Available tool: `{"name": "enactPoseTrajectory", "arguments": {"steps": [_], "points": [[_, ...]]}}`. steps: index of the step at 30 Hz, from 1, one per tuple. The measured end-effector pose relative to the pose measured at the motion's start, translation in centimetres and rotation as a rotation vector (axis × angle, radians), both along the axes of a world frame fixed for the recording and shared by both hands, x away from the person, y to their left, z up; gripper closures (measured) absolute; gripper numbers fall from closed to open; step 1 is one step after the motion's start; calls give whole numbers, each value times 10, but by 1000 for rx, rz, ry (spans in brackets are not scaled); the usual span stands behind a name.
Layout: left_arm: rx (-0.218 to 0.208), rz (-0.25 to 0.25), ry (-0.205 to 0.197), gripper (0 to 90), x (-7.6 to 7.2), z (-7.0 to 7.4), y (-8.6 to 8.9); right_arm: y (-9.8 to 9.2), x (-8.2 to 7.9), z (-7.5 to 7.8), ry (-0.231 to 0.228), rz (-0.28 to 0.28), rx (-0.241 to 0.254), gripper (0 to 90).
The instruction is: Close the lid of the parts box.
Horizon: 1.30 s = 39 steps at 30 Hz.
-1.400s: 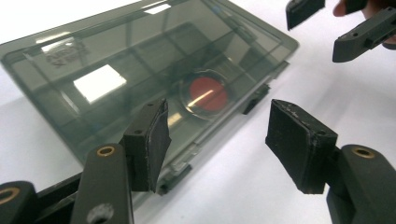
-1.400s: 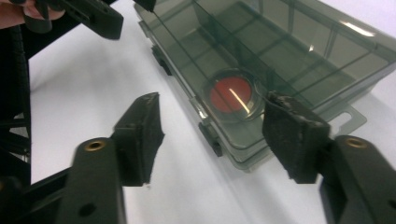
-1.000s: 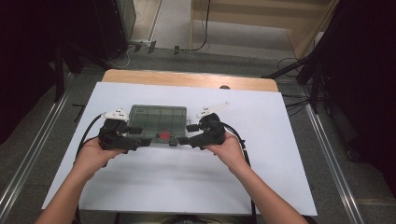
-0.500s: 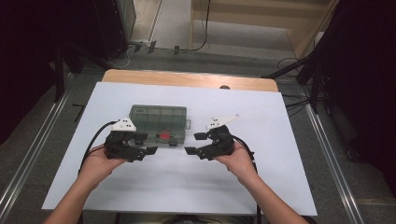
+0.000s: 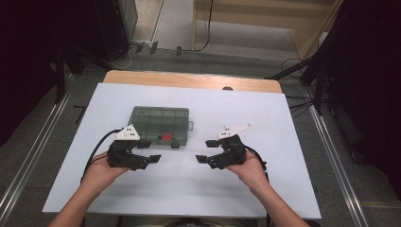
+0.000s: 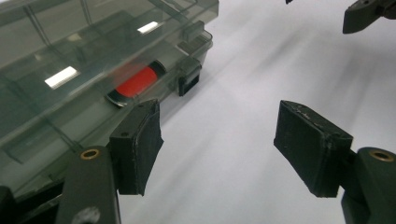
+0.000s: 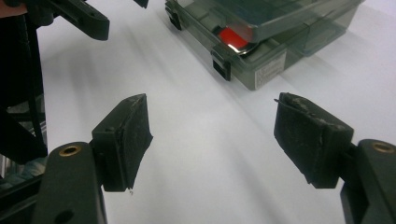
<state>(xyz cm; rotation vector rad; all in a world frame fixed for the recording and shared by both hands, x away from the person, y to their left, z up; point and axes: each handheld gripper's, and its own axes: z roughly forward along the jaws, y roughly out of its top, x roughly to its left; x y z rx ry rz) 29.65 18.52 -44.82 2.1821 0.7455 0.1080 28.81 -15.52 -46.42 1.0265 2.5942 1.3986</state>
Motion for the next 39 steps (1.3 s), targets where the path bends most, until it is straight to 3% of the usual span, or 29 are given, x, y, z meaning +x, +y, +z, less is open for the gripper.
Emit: {"name": "enactPoseTrajectory", "arguments": {"steps": [6, 19, 30, 39], "points": [[25, -19, 12, 313, -4, -4, 1, -10, -8, -3, -1, -10, -9, 284], [27, -25, 28, 313, -10, -11, 10, -35, -29, -10, 19, -59, 6, 274], [42, -17, 39, 313, -12, -16, 20, -51, -37, -18, 25, -87, -26, 273], [41, -12, 39, 313, -15, -18, 28, -71, -44, -21, 36, -126, -24, 269]]}}
